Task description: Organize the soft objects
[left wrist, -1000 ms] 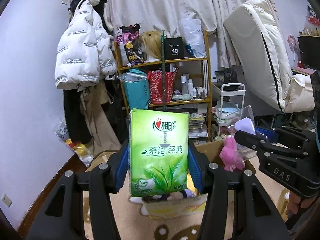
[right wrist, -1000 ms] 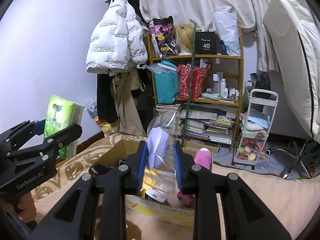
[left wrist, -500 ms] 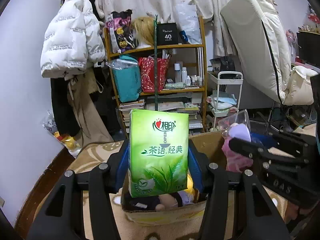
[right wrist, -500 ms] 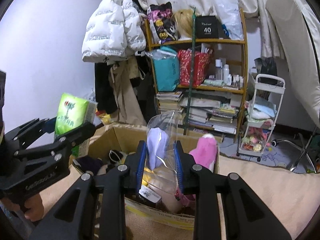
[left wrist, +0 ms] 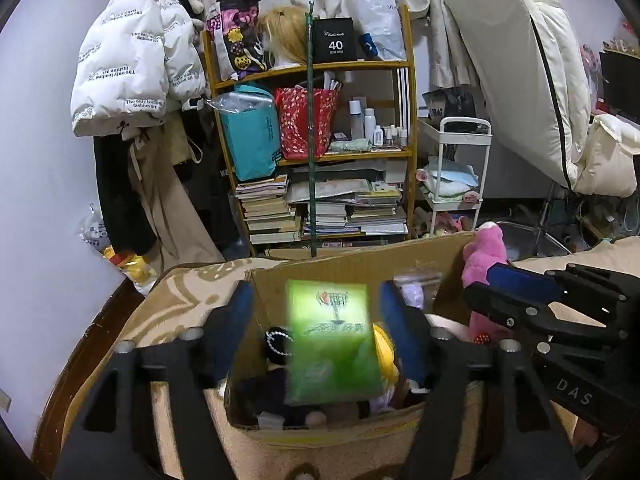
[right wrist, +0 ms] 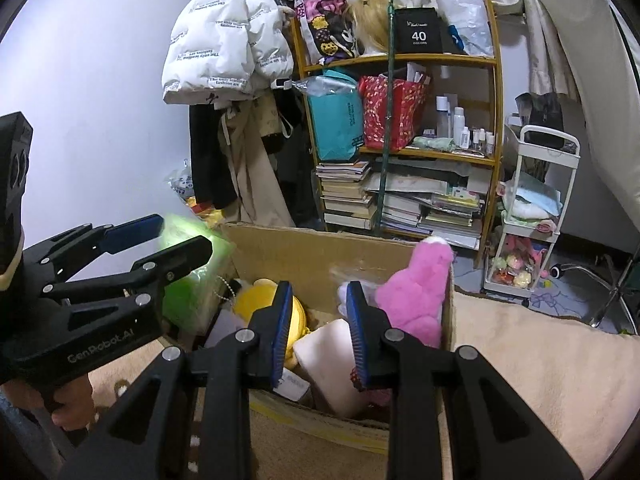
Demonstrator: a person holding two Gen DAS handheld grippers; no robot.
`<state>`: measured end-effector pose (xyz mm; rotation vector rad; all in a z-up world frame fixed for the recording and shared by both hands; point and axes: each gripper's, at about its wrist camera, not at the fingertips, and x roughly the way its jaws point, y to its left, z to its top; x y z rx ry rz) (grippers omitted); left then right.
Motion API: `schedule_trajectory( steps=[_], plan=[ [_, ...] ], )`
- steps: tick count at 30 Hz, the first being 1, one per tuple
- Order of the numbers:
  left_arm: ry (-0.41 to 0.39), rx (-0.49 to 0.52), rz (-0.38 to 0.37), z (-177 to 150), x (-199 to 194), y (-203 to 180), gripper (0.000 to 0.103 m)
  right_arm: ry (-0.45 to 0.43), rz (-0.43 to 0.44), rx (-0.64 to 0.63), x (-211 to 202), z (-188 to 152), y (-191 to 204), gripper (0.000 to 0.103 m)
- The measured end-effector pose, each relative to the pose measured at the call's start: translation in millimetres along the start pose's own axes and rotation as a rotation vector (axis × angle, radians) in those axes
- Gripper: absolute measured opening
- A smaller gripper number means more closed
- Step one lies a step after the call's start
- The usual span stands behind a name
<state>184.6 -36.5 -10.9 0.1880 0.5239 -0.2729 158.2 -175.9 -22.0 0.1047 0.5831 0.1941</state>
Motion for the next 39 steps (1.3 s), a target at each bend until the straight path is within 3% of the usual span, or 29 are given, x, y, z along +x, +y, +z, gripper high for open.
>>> schedule_trajectory(
  steps=[1, 9, 15, 18, 23, 25, 29, 39],
  plan=[
    [-0.009, 0.002, 0.007, 0, -2, 0, 0.08, -0.001, -0.001, 0.006, -1, 0, -1, 0.029],
    [-0.01, -0.005, 0.053, -3, -14, 8, 0.093, -0.002, -0.017, 0.018, -13, 1, 1, 0.031],
    [0.004, -0.037, 0.074, -3, -29, 17, 0.094, -0.021, -0.031, 0.022, -29, 5, 4, 0.048],
    [-0.006, -0.051, 0.072, -4, -40, 21, 0.097, -0.041, -0.048, 0.037, -39, 6, 4, 0.066],
    [-0.032, -0.049, 0.08, -9, -62, 24, 0.098, -0.059, -0.063, 0.044, -55, 8, 6, 0.077],
    [-0.036, -0.061, 0.08, -11, -70, 26, 0.098, -0.07, -0.065, 0.046, -62, 7, 8, 0.089],
    [-0.041, -0.067, 0.087, -13, -85, 29, 0.1, -0.102, -0.067, 0.048, -80, 8, 13, 0.102],
    [-0.064, -0.129, 0.129, -24, -128, 49, 0.102, -0.152, -0.096, 0.032, -120, 7, 22, 0.103]
  ],
)
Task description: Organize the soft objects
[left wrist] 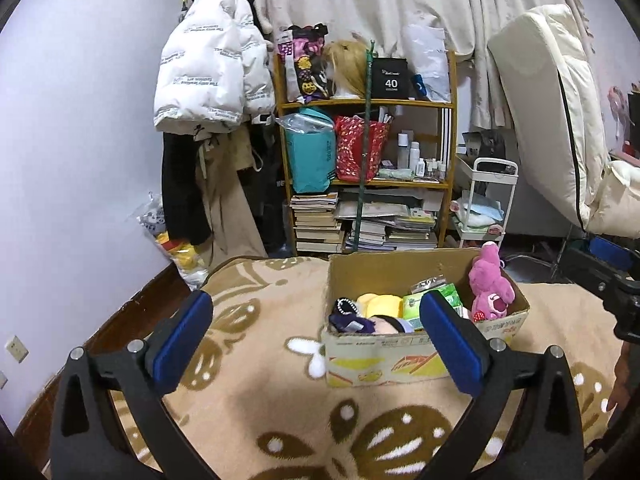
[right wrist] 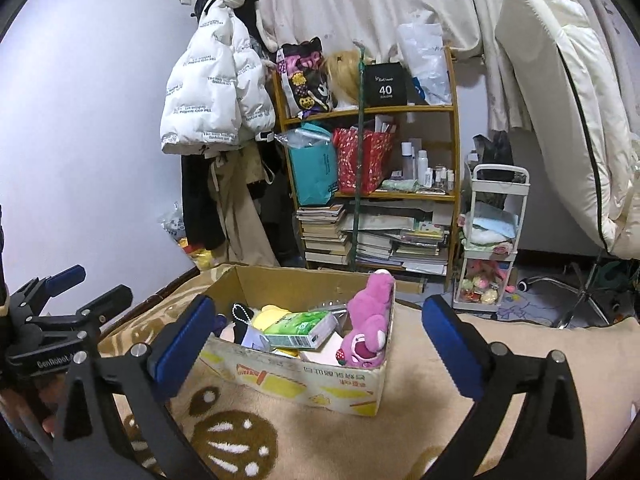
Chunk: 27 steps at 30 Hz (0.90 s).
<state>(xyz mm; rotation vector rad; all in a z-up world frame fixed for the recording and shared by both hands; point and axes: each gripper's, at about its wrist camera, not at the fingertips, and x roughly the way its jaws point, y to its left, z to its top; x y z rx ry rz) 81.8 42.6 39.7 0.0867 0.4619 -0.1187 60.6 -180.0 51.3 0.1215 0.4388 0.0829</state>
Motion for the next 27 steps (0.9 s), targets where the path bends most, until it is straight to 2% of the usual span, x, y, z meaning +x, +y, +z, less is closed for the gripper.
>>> schedule_trajectory(
  steps=[16, 27],
  plan=[
    [-0.041, 0.034, 0.011, -14, -62, 2, 0.102, -0.051, -0.029, -0.001, -58, -9, -1, 0.103],
    [-0.046, 0.032, 0.006, -23, -73, -3, 0.102, -0.071, -0.043, 0.001, -71, -18, -3, 0.103]
  ],
)
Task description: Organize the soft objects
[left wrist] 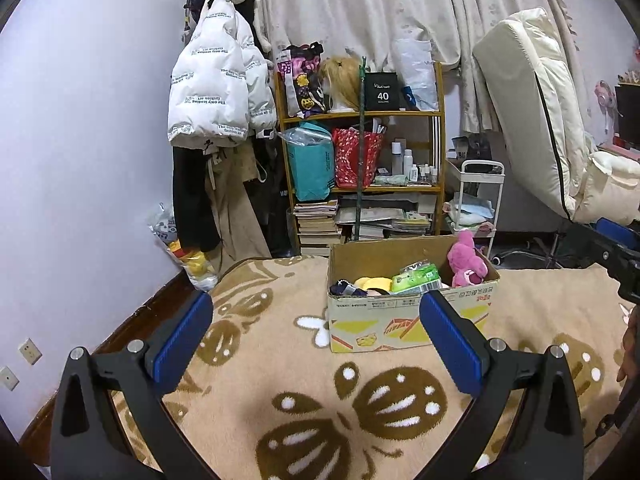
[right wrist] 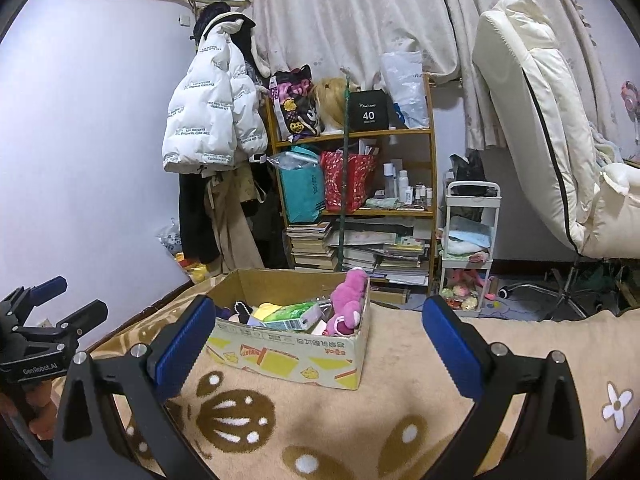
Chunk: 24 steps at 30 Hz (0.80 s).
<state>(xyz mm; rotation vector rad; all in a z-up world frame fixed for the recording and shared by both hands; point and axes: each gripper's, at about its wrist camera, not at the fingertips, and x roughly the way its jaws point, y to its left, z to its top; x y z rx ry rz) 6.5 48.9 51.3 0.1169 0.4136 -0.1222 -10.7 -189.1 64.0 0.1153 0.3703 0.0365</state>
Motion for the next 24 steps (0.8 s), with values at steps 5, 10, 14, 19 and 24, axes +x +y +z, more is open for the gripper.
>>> schedule_trajectory(
  steps=[5, 10, 14, 19, 24],
  plan=[
    [0.004, -0.01, -0.007, -1, 6, -1, 0.102, -0.002, -0.005, 0.001, 2, -4, -2, 0.103],
    [0.025, -0.026, 0.002, -3, 20, -1, 0.102, 0.018, -0.007, -0.001, 11, -7, -8, 0.103],
    [0.04, -0.028, -0.002, -4, 30, -2, 0.102, 0.036, -0.008, 0.0, 23, -8, -11, 0.103],
    [0.048, -0.016, -0.007, -5, 34, -6, 0.102, 0.041, -0.009, -0.002, 28, -9, -10, 0.103],
    [0.038, -0.008, -0.001, -7, 33, -8, 0.102, 0.041, -0.008, -0.002, 28, -9, -10, 0.103]
  ],
)
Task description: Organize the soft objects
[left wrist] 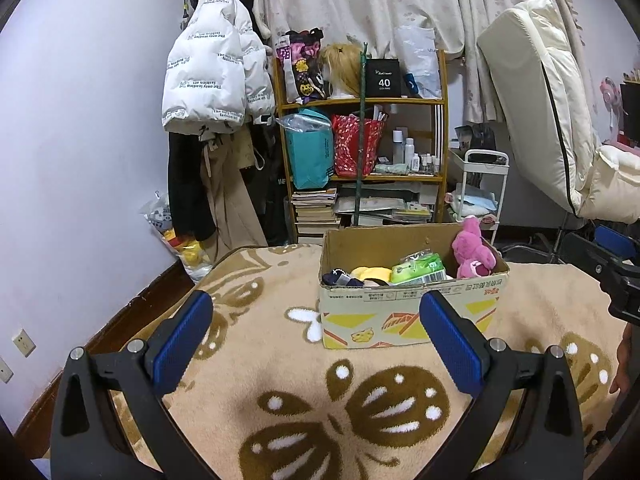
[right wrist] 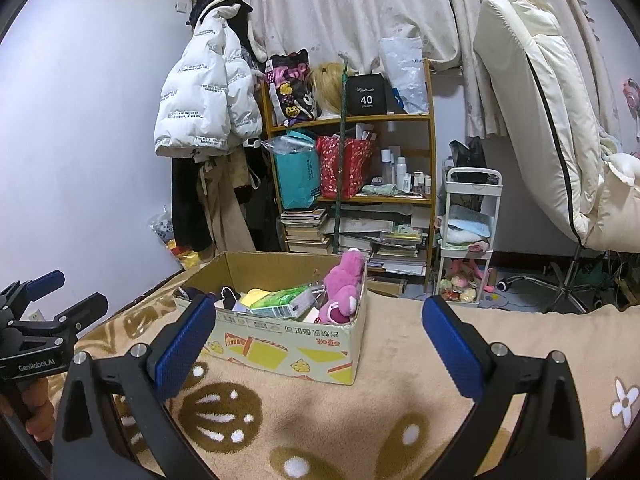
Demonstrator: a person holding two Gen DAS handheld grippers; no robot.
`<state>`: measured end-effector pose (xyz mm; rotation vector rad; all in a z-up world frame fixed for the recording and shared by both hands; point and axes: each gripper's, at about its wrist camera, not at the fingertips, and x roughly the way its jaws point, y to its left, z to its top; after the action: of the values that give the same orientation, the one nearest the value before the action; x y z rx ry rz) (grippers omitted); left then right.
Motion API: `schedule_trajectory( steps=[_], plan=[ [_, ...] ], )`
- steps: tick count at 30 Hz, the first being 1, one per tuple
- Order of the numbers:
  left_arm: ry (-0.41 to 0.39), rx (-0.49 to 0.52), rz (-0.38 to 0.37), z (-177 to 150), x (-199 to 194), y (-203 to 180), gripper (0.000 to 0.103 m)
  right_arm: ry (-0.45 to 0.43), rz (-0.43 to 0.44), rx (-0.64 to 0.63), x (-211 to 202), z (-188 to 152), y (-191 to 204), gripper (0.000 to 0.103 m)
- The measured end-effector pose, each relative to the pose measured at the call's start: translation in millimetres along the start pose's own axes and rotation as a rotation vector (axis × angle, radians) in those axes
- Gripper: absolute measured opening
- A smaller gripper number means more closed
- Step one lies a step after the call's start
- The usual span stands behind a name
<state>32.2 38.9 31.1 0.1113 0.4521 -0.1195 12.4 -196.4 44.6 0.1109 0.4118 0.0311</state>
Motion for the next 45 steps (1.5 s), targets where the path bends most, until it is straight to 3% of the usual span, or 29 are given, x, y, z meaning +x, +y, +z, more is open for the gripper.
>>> schedule_trajectory(
  steps=[45],
  plan=[
    [0.007, 0.0, -0.001, -0.8, 0.1, -1.8, 0.102, 0.007, 0.001, -0.004, 2.8, -0.1, -1.6, 0.103]
  ],
)
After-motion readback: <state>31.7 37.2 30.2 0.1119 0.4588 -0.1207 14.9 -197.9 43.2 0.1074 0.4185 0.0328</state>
